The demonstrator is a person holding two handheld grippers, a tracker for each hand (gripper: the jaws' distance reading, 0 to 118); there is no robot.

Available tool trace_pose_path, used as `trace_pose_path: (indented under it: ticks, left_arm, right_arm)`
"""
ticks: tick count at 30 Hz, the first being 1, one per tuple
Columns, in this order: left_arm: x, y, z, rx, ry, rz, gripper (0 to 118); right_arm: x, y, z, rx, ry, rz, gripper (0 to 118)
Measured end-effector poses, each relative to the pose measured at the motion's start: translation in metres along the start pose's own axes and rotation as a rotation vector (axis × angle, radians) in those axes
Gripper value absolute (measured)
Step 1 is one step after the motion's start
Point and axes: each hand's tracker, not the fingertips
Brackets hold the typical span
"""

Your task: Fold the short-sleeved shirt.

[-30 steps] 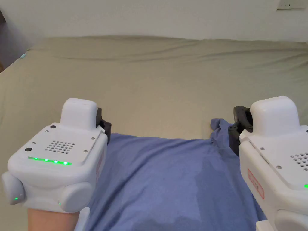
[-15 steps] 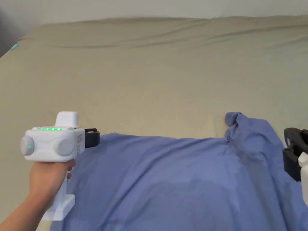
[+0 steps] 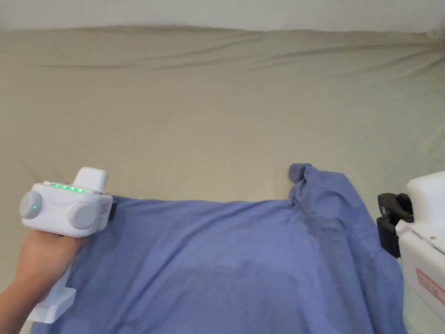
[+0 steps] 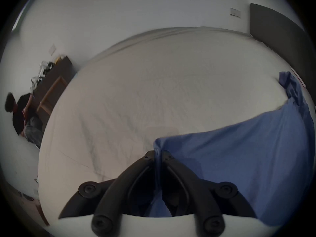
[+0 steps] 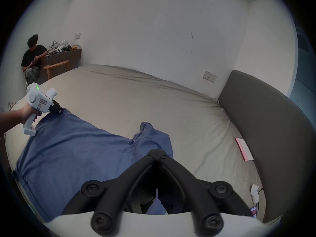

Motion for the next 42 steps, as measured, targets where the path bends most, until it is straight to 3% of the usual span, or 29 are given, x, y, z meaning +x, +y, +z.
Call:
trace_pose_path:
  ticks: [5,6,7,9,10,11,14,18,23,26,27,28,29,30,31,33,38,42]
  left_arm:
    - [-0.010,-0.003,0.069,0.180,0.047,0.034,5]
    - [-0.009,-0.005,0.084,0.214,0.045,0.028,5]
    - [-0.008,-0.008,0.101,0.248,0.048,0.019,5]
    - [-0.004,-0.015,0.122,0.304,0.073,-0.015,5]
    - [-0.001,-0.020,0.133,0.320,0.084,-0.041,5]
    - [0.001,-0.024,0.139,0.336,0.103,-0.056,5]
    - [0.004,-0.033,0.154,0.344,0.107,-0.063,5]
    - [0.003,-0.042,0.160,0.335,0.106,-0.063,5]
    - [0.005,-0.047,0.161,0.311,0.090,-0.057,5]
    - [0.010,-0.051,0.158,0.298,0.101,-0.068,5]
    - [0.012,-0.052,0.158,0.296,0.107,-0.073,5]
    - [0.014,-0.054,0.160,0.295,0.109,-0.073,5]
    - [0.014,-0.054,0.162,0.292,0.110,-0.071,5]
    - [0.014,-0.054,0.164,0.286,0.106,-0.065,5]
    - [0.013,-0.054,0.166,0.285,0.105,-0.061,5]
    - [0.013,-0.054,0.174,0.283,0.108,-0.056,5]
    - [0.005,-0.045,0.208,0.313,0.123,-0.074,5]
    - [-0.005,-0.036,0.242,0.379,0.150,-0.041,5]
  right_arm:
    - [0.035,0.013,-0.035,-0.111,0.008,-0.037,2]
    - [0.044,0.014,-0.047,-0.137,0.009,-0.052,7]
    - [0.053,0.015,-0.061,-0.147,0.013,-0.085,27]
    - [0.066,0.014,-0.093,-0.235,0.030,-0.106,85]
    - [0.065,0.011,-0.108,-0.266,0.046,-0.118,105]
    - [0.066,0.007,-0.125,-0.294,0.055,-0.115,108]
    - [0.073,-0.014,-0.177,-0.453,0.053,-0.112,108]
    - [0.071,-0.048,-0.218,-0.591,0.047,-0.203,108]
    - [0.060,-0.061,-0.214,-0.570,0.044,-0.215,102]
    - [0.057,-0.061,-0.209,-0.542,0.075,-0.209,79]
    - [0.056,-0.058,-0.205,-0.540,0.071,-0.206,65]
    - [0.053,-0.054,-0.202,-0.536,0.082,-0.196,29]
    - [0.050,-0.050,-0.198,-0.527,0.100,-0.171,5]
    - [0.046,-0.046,-0.197,-0.517,0.091,-0.124,4]
    - [0.040,-0.046,-0.195,-0.523,-0.007,-0.021,4]
    - [0.042,-0.047,-0.184,-0.511,0.035,0.030,5]
    - [0.073,-0.019,-0.133,-0.362,0.037,-0.133,5]
    - [0.089,0.008,-0.068,-0.209,0.027,-0.124,5]
